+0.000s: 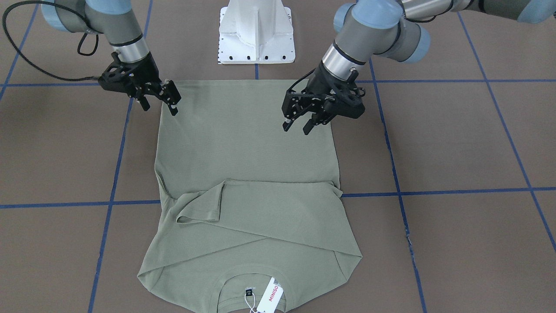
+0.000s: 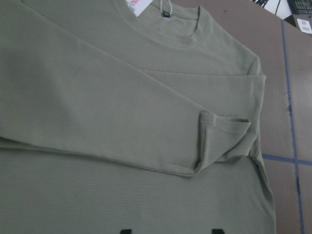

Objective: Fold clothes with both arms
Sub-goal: 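Release the sleeve and withdraw the left gripper while the right gripper moves hemward, then move the left gripper down to the hem corner nearest the robot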

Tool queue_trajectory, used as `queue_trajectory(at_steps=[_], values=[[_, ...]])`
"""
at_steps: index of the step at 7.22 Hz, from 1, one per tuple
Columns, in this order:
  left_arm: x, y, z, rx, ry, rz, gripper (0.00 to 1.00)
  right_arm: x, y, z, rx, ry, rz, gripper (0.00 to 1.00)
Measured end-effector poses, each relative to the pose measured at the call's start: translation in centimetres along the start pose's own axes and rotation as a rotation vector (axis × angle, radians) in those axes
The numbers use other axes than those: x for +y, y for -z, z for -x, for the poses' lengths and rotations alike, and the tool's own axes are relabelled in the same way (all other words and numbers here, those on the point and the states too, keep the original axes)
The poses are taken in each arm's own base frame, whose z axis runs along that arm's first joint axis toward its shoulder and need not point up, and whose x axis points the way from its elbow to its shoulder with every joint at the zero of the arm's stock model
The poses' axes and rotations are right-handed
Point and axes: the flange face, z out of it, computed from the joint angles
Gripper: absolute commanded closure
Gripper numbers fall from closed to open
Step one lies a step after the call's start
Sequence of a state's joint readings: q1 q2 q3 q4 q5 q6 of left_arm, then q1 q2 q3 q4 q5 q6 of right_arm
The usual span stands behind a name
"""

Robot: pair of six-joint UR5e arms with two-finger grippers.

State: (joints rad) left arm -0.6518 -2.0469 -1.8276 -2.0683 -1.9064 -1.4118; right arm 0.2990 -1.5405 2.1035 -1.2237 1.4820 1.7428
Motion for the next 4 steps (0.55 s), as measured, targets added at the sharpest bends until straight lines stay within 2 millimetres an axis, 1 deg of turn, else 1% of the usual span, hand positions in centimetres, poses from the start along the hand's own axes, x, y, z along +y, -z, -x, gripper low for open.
queue_trajectory(at_steps=[1, 2, 3, 4], values=[[0.1, 0.7, 1.6, -0.016, -0.007, -0.001, 0.36, 4.8, 0.4, -1.3, -0.005, -0.015, -0.016, 0.06], [0.1, 0.8, 2.5, -0.026, -0.010, -0.001, 0.35, 8.3, 0.6, -2.3, -0.005, -0.035, -0.027, 0.13], [0.1, 0.7, 3.0, -0.033, -0.010, 0.001, 0.35, 10.6, 0.5, -3.2, 0.017, -0.052, -0.037, 0.15], [0.1, 0.7, 3.2, -0.034, -0.009, 0.002, 0.34, 11.9, 0.2, -3.9, 0.044, -0.067, -0.058, 0.19]])
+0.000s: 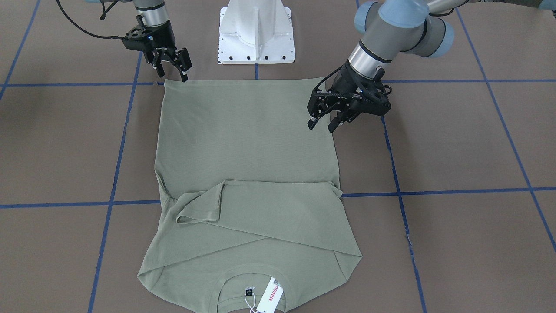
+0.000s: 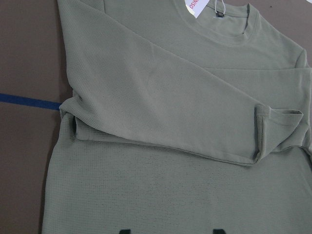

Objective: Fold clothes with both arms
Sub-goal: 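Move the left gripper down to the hem corner nearest the robot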

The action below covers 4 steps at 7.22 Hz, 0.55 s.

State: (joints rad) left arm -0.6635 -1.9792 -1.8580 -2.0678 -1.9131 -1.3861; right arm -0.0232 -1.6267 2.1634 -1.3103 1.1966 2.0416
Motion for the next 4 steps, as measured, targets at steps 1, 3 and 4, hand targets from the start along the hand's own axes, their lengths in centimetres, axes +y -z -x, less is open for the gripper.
queue_trajectory(at_steps=[1, 3, 4], values=[[0.02, -0.03, 0.09, -0.001, 0.002, 0.001, 0.34, 0.54, -0.12, -0.36, 0.012, -0.006, -0.014, 0.23], [0.03, -0.04, 0.16, -0.001, 0.003, 0.000, 0.34, 0.70, -0.46, -0.67, 0.019, -0.006, -0.034, 0.22], [0.03, -0.06, 0.18, -0.001, 0.002, 0.001, 0.35, 0.70, -0.89, -0.90, 0.023, 0.000, -0.050, 0.22]])
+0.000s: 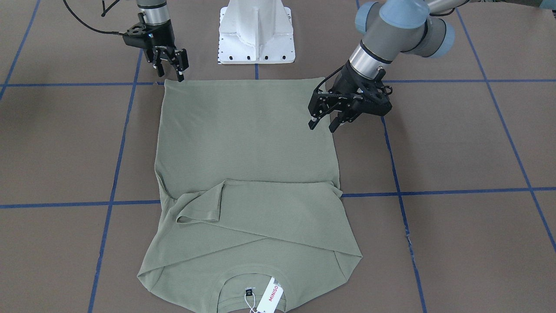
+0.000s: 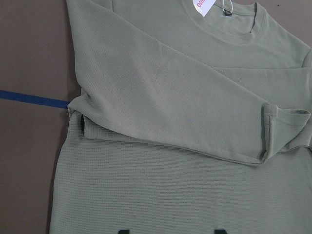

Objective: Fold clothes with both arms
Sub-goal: 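Move the left gripper down to the hem corner nearest the robot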

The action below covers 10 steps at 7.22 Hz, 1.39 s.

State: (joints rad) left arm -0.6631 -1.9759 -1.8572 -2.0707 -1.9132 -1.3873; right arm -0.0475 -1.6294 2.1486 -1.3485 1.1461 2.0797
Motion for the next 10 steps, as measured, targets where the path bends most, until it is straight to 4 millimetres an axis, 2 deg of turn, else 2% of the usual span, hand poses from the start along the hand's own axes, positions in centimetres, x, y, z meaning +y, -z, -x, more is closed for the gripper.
queue_trajectory(at_steps=[1, 2, 3, 4, 8, 10], values=[[0.0, 0.0, 0.0, 0.001, -0.002, 0.001, 0.34, 0.1, -0.4, -0.1, 0.005, 0.005, -0.012, 0.22], [0.1, 0.0, 0.0, 0.003, -0.003, 0.001, 0.34, 0.3, -0.7, -0.2, 0.010, 0.009, -0.018, 0.28], [0.1, 0.0, 0.0, 0.003, -0.003, 0.001, 0.34, 0.4, -1.1, -0.3, 0.014, 0.012, -0.021, 0.44], [0.1, -0.1, 0.0, 0.003, -0.002, 0.002, 0.34, 0.4, -1.3, -0.4, 0.018, 0.014, -0.023, 0.98], [0.3, -0.4, 0.1, -0.002, 0.005, 0.008, 0.34, 0.1, -1.2, -0.6, 0.020, 0.017, -0.026, 1.00], [0.7, -1.6, 0.5, -0.026, 0.091, 0.024, 0.34, -0.1, -0.1, 0.0, 0.004, 0.011, -0.014, 1.00]])
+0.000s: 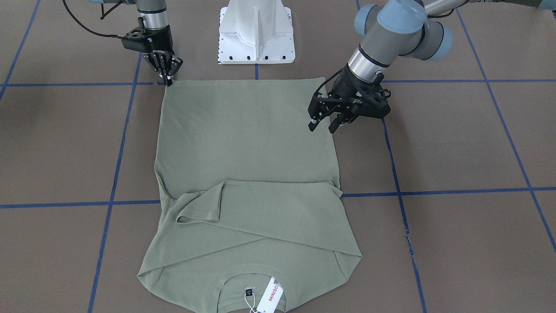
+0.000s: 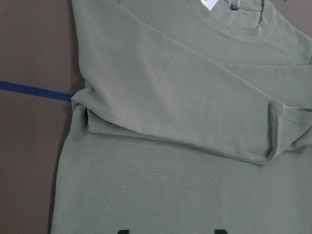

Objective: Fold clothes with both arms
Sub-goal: 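Move the left gripper down to the hem corner nearest the robot, then grasp both hem corners nearest the robot with the left and right grippers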

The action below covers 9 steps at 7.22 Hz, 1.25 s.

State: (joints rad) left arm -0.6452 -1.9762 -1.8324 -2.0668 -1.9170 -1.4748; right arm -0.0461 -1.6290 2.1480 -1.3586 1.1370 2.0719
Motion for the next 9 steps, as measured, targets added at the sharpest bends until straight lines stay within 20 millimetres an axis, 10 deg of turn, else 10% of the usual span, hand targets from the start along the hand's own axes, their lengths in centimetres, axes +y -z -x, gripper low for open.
queue_trajectory(at_steps=[3, 6, 9], values=[[9.7, -2.1, -0.8, -0.127, 0.154, 0.061, 0.36, -0.2, 1.0, 0.6, -0.018, -0.009, 0.012, 1.00], [22.6, -2.2, 4.8, -0.298, 0.181, 0.086, 0.37, -0.4, 1.2, 0.8, -0.023, -0.014, 0.013, 1.00], [27.3, -3.2, 6.9, -0.399, 0.180, 0.089, 0.42, -0.6, 1.6, 1.1, -0.031, -0.020, 0.015, 1.00]])
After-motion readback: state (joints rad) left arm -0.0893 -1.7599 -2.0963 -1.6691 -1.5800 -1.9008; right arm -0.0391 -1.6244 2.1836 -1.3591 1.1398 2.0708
